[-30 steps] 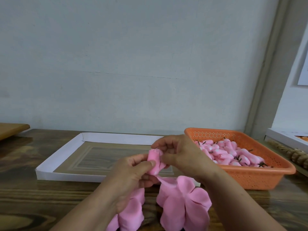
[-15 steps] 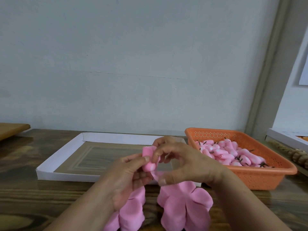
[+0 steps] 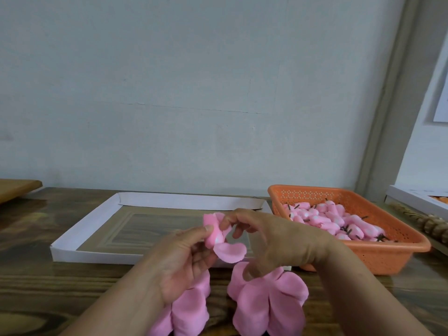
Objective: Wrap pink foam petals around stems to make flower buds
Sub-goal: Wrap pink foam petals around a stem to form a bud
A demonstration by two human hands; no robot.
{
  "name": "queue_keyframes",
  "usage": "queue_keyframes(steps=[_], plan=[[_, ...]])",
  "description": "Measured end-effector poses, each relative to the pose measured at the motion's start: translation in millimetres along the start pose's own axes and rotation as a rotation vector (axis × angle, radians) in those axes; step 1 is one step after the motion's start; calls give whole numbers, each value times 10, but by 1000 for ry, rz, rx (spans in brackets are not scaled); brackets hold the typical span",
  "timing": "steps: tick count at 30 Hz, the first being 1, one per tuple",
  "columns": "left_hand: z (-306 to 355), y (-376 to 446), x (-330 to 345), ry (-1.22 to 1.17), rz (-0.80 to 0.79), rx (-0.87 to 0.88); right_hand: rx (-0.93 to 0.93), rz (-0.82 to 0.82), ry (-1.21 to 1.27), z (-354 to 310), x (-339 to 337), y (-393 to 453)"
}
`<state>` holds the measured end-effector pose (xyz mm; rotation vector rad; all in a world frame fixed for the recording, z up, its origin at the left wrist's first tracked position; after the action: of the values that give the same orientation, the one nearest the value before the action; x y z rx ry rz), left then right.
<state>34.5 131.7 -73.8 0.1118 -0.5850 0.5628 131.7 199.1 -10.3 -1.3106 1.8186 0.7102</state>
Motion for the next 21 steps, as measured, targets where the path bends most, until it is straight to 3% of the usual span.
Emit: queue_keyframes(steps=[10,21], plan=[[-30,-24,13,60,-32,-16,-72,258,124,-127,-136,23],[26,-54,84,125,-102,19,-62,346,329,-32,-141,92]])
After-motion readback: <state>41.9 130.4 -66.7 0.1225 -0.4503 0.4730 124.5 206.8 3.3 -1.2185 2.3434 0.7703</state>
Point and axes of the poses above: each hand's wrist, its own y-axis towards the middle knuckle, its own x-axis out of the palm, z = x × y, the point moved 8 cm from there along y, towards the middle knuckle, and after that the axes turned 9 degrees about x, right-handed, at the moved point
